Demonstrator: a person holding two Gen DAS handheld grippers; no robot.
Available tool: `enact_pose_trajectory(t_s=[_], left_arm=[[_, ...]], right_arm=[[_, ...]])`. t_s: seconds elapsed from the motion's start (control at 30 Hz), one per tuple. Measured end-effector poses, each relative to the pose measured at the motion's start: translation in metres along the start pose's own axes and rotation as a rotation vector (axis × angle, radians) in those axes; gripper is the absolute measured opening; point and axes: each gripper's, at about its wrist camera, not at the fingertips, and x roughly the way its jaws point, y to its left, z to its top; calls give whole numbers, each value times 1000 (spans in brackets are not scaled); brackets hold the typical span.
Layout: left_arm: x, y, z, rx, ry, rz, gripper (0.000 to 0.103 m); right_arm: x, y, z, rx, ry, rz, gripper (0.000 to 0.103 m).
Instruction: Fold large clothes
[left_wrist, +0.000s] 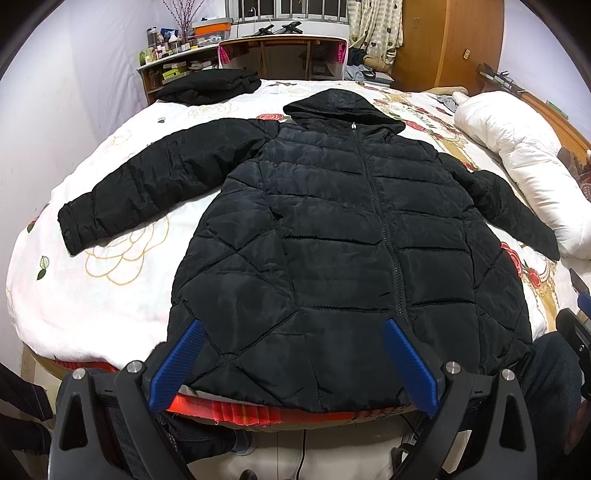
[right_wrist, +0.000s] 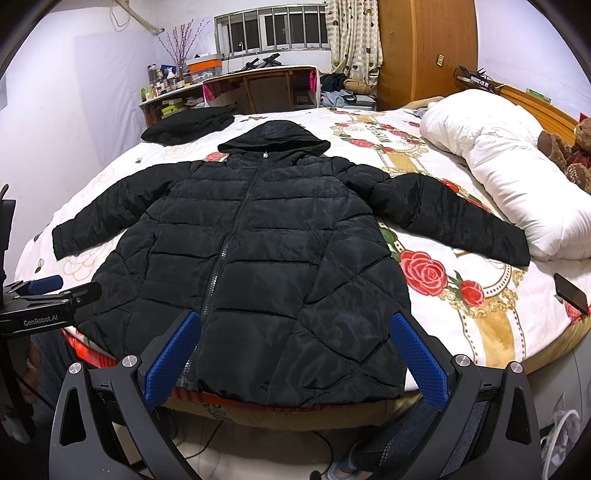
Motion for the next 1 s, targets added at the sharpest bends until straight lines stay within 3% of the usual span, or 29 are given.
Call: enact_pose_trajectory(t_s=[1.0], left_arm=[[2,3,-4,-6,8,-4,99]], right_arm=[[0,2,0,-4,4,-3,102]])
